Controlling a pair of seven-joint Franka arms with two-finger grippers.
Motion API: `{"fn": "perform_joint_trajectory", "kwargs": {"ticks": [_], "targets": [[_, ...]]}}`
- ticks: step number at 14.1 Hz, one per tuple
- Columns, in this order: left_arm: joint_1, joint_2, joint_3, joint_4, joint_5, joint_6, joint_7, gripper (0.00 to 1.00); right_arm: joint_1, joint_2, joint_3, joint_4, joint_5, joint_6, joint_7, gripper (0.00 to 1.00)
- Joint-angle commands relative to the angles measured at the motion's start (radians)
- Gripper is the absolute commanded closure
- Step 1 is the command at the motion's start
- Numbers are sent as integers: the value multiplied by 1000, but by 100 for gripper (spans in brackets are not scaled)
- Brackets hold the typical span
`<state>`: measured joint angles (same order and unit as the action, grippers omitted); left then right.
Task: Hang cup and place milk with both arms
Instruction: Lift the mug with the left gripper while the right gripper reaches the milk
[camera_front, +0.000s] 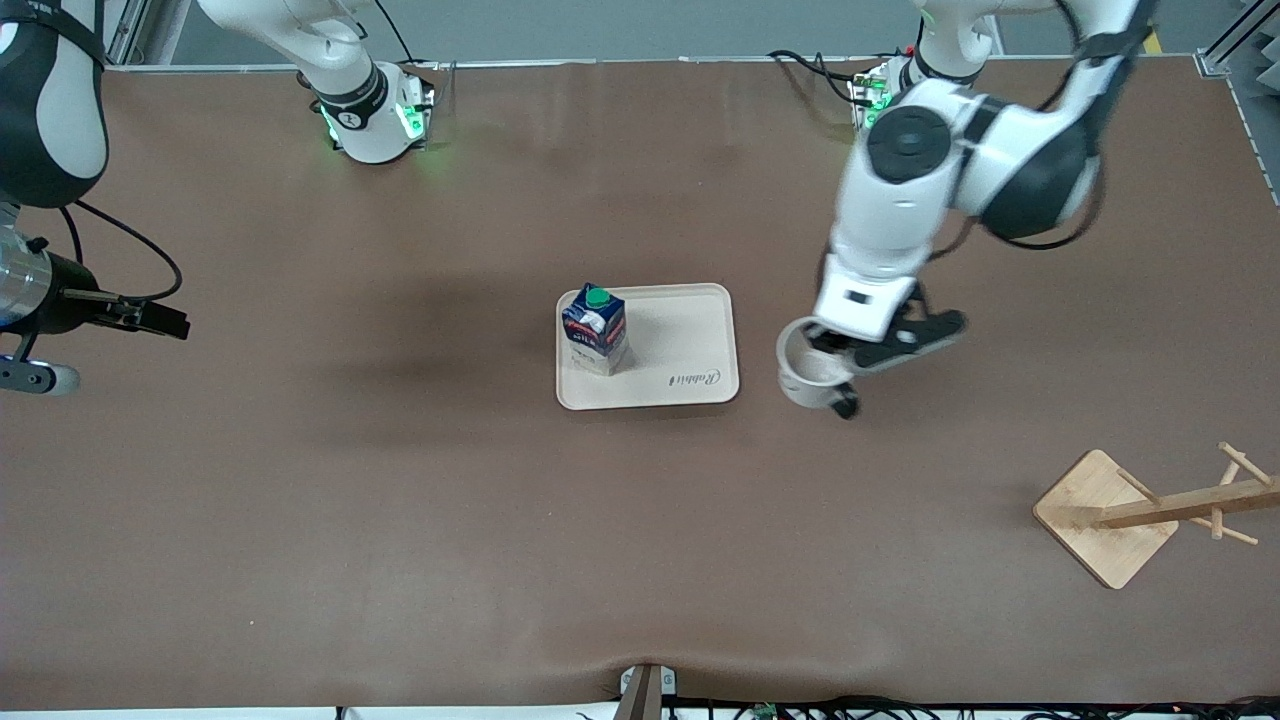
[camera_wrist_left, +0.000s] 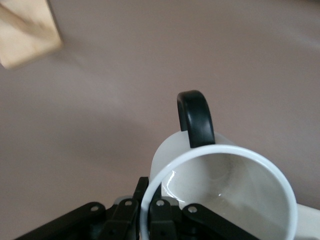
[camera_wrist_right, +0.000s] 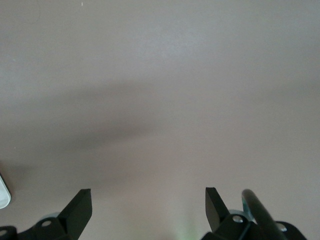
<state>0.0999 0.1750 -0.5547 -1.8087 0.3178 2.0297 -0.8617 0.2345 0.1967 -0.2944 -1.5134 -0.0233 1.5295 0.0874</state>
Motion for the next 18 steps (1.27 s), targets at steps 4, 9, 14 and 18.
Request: {"fn": "perform_joint_trajectory", "kwargs": {"ticks": [4, 9, 14, 18], "targets": [[265, -121, -10, -11, -58, -63, 519, 100, -4, 18, -6, -97, 156, -3, 31, 0], [454, -154, -7, -9, -123, -89, 979, 100, 194, -112, -2, -345, 212, 197, 321, 0], [567, -135, -4, 28, -126, -89, 1280, 100, 497, -100, 0, -329, 242, 362, 793, 0], [604, -57, -4, 113, -126, -89, 1392, 100, 607, 9, -2, -320, 393, 532, 1057, 0]]}}
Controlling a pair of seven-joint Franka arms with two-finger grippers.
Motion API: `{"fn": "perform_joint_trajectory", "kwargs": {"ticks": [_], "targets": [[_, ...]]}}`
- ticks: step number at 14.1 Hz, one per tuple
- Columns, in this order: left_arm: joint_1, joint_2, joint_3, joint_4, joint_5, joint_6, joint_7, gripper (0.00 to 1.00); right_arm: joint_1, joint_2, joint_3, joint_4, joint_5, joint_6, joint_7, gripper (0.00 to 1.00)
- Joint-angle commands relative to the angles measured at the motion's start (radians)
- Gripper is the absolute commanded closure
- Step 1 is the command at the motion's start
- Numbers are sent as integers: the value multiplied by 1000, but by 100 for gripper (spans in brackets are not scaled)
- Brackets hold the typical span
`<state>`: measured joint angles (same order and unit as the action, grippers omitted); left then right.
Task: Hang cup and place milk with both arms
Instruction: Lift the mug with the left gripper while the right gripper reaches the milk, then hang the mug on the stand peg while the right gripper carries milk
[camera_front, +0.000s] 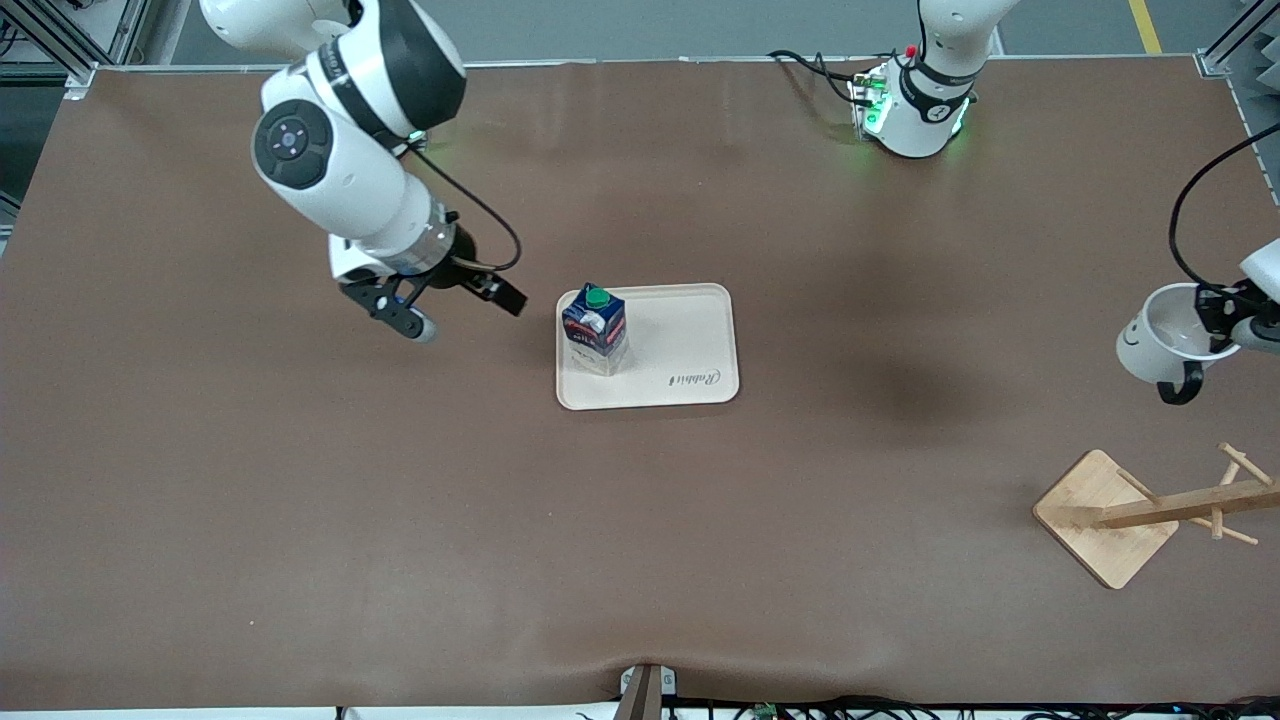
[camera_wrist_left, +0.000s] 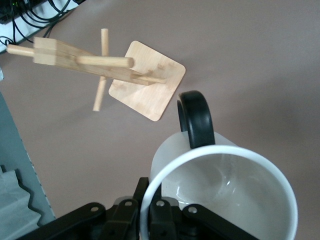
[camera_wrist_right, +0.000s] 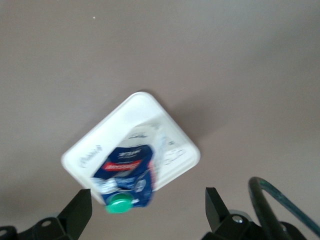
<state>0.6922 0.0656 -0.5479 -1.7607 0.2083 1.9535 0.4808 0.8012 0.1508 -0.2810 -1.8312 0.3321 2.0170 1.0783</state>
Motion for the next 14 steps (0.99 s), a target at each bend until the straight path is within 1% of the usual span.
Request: {"fn": "perform_joint_trajectory", "kwargs": {"ticks": [1, 4, 6, 8, 9, 10, 11, 12, 13, 14], "targets": [[10, 68, -10, 84, -17, -13, 50, 100, 47, 64, -15, 3, 51, 48, 77, 0], [9, 123, -14, 139, -17, -13, 52, 100, 93, 147, -15, 50, 53, 98, 162, 0], [10, 154, -12, 156, -29, -11, 53, 100, 128, 196, -17, 89, 42, 95, 175, 0], [10, 183, -12, 181, -44, -11, 61, 100, 135, 220, -17, 107, 38, 100, 192, 0], [10, 193, -12, 191, -44, -11, 61, 100, 157, 243, -18, 110, 30, 101, 192, 0], [10, 198, -12, 196, -43, -11, 62, 100, 203, 277, -21, 110, -20, 103, 192, 0], [10, 198, -14, 201, -44, -11, 62, 100, 220, 292, -20, 110, -84, 105, 196, 0], [10, 197, -14, 205, -49, -11, 62, 100, 222, 300, -17, 112, -125, 108, 195, 39], [10, 201, -12, 213, -66, -11, 65, 100, 225, 303, -17, 107, -137, 102, 193, 80], [10, 210, -12, 214, -79, -8, 67, 100, 228, 303, -17, 106, -137, 92, 196, 100]]}}
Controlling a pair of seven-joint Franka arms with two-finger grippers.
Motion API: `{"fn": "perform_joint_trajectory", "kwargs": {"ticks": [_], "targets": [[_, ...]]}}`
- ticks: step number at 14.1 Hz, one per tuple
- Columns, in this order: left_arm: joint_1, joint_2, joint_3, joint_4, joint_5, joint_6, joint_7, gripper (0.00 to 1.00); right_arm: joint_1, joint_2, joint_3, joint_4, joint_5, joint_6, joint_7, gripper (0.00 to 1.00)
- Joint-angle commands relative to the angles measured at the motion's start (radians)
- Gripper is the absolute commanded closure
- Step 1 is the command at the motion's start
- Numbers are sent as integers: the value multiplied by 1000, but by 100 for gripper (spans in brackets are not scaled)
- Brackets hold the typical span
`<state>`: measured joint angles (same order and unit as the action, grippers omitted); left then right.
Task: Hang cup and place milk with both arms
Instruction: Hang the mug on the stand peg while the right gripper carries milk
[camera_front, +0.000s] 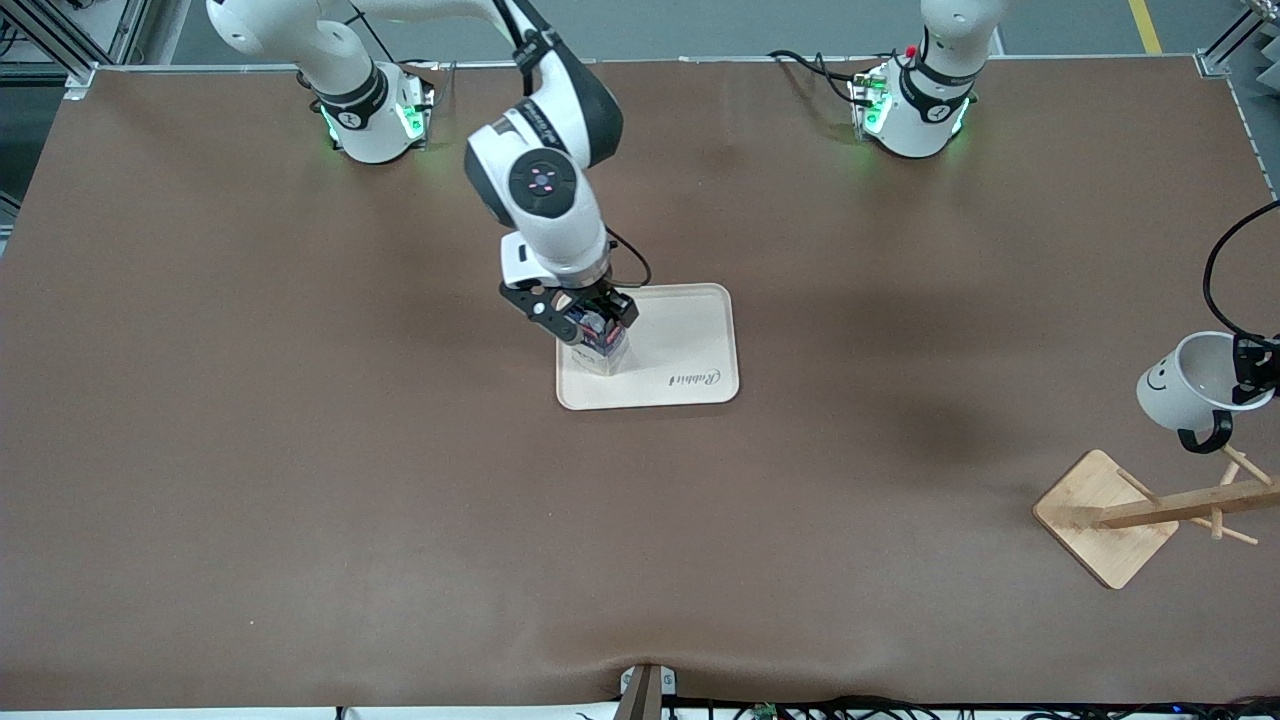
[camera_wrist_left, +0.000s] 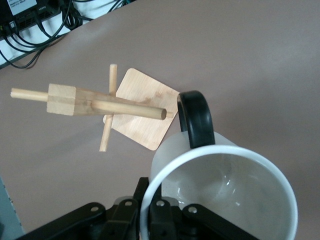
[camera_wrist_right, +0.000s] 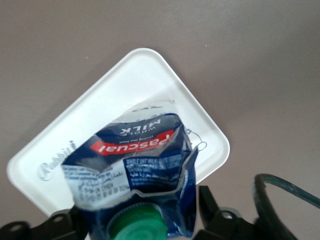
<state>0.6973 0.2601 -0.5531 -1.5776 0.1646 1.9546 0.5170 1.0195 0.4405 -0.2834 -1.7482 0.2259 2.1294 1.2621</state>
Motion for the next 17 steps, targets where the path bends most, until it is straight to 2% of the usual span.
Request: {"fn": "perform_joint_trajectory", "kwargs": {"ticks": [1, 4, 6, 7, 9, 10, 12, 14, 16, 17], "targets": [[7, 25, -5, 31, -36, -8, 32, 100, 4, 14, -14, 22, -31, -28, 17, 100], [22, 68, -5, 63, -37, -5, 66, 100, -31, 0, -19, 48, -20, -55, 7, 100], [24, 84, -5, 77, -39, -5, 83, 100, -93, -2, -19, 128, 13, -164, 5, 100], [25, 84, -5, 80, -39, -5, 83, 100, -137, 0, -19, 183, 82, -230, 3, 100], [27, 85, -5, 90, -43, -3, 81, 100, -270, 6, -17, 287, 273, -334, -4, 100], [27, 94, -5, 97, -43, -2, 81, 100, -319, 4, -16, 312, 311, -392, -27, 100], [27, 111, -7, 114, -40, -2, 83, 100, -386, -9, -17, 323, 314, -517, -157, 100], [28, 114, -5, 116, -36, -2, 84, 100, -401, -45, -28, 306, 270, -574, -217, 100], [30, 122, -5, 117, -36, -2, 81, 100, -403, -100, -29, 239, 102, -579, -284, 100], [30, 131, -5, 119, -36, 0, 80, 100, -415, -146, -40, 155, 34, -557, -403, 100]]}}
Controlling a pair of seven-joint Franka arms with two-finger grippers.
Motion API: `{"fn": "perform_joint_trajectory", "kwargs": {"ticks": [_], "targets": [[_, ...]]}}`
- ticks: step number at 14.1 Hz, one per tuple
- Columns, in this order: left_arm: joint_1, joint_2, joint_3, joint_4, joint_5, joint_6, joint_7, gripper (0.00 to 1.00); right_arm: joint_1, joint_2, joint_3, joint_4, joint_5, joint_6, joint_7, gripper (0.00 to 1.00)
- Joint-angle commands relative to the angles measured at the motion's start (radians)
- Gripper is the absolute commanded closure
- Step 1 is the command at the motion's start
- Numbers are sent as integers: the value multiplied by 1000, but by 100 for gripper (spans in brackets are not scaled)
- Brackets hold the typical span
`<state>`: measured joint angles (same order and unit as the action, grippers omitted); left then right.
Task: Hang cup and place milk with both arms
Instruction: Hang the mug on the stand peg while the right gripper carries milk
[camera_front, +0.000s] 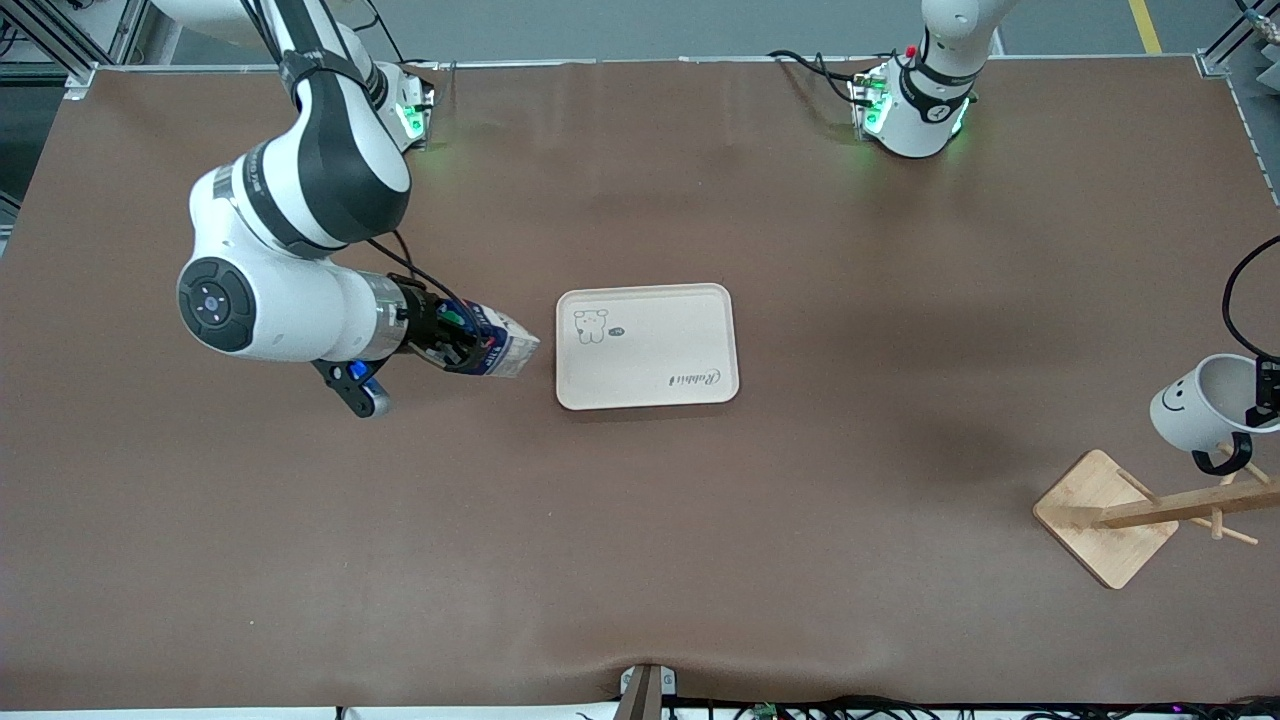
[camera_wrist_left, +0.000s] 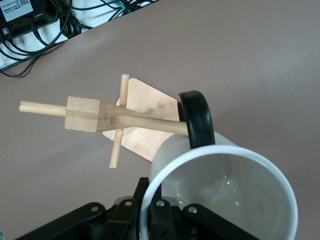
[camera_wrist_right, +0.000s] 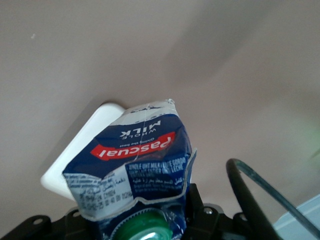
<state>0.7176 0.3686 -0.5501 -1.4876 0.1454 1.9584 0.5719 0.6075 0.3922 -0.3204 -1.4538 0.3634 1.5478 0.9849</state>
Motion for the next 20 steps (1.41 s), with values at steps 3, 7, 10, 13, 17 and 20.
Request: {"fn": "perform_joint_trajectory", "kwargs": {"ticks": [3, 7, 10, 13, 17, 20], "targets": [[8, 58, -7, 62, -17, -4, 26, 100, -135, -162, -32, -266, -156, 84, -400, 100], [2, 64, -7, 64, -13, -4, 13, 83, -366, -165, -34, -336, -290, 139, -787, 100], [3, 73, -7, 64, -15, -4, 11, 75, -439, -165, -35, -433, -291, 269, -919, 100], [-1, 85, -10, 64, -20, -3, -1, 0, -500, -162, -35, -507, -293, 392, -1058, 100], [-14, 46, -27, 64, -20, -26, -101, 0, -502, -162, -34, -543, -291, 428, -1060, 100], [-58, 26, -30, 73, -10, -129, -185, 0, -502, -162, -34, -601, -281, 490, -1058, 100]]}}
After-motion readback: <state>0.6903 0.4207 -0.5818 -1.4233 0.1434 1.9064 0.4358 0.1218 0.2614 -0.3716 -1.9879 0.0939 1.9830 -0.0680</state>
